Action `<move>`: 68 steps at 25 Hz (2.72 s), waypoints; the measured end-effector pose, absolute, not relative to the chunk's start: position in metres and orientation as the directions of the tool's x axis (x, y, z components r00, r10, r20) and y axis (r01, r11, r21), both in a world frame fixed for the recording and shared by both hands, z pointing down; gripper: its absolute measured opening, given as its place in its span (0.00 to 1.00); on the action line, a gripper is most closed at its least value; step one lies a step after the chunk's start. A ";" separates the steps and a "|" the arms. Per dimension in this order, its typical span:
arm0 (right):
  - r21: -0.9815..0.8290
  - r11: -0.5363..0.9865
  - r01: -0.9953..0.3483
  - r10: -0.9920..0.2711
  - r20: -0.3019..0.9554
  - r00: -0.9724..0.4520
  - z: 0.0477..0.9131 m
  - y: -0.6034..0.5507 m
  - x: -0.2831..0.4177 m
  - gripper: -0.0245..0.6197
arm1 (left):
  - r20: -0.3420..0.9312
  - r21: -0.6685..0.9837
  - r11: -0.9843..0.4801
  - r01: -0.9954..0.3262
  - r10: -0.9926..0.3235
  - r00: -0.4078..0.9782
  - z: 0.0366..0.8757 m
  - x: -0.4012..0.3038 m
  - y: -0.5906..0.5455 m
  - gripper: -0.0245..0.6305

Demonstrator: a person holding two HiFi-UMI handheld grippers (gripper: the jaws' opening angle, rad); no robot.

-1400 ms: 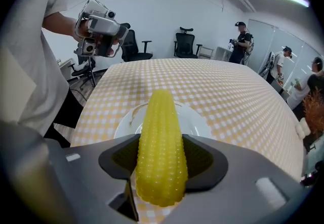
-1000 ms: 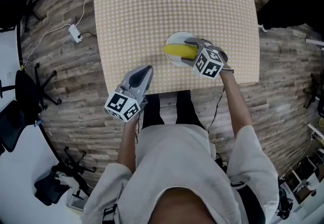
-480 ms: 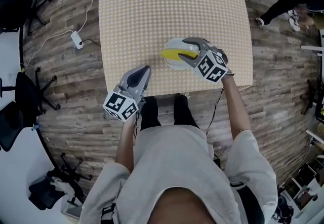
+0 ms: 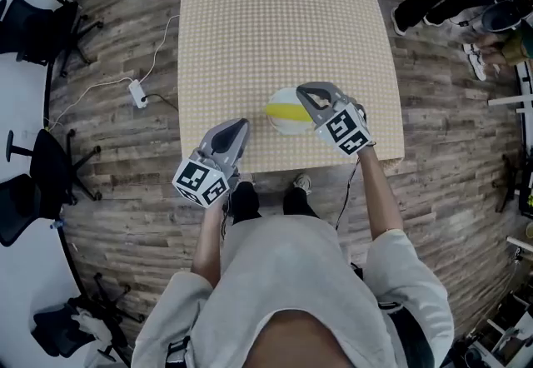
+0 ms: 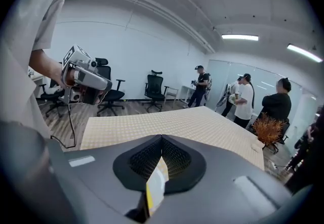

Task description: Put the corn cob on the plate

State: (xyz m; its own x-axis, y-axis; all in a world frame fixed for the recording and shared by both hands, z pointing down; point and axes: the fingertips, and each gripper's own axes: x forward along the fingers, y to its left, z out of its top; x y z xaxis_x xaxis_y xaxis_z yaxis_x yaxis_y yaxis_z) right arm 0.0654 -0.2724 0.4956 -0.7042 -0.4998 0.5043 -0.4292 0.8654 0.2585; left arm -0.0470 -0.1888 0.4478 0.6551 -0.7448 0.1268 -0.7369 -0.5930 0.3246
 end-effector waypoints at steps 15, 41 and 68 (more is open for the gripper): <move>0.169 0.706 -0.687 -0.687 0.400 -0.607 0.455 -0.262 0.053 0.04 | -0.006 0.285 -0.694 -0.661 -0.691 0.723 0.410 -0.088 -0.213 0.05; -0.098 0.438 -0.894 -0.878 0.167 -0.449 0.420 -0.089 0.061 0.04 | 0.050 0.243 -0.839 -0.488 -0.491 0.870 0.399 -0.059 -0.101 0.05; 0.018 0.490 -0.871 -0.861 0.167 -0.481 0.423 0.141 0.060 0.03 | 0.048 0.137 -0.837 -0.530 -0.529 0.847 0.402 -0.019 0.158 0.05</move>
State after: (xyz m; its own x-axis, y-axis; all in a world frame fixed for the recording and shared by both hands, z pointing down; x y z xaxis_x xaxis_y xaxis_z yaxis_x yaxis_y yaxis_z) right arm 0.0602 0.1407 0.4229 -0.4810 -0.8605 0.1675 -0.8713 0.4905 0.0175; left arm -0.0186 0.1578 0.4015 0.8473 -0.5289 0.0483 -0.5301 -0.8367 0.1372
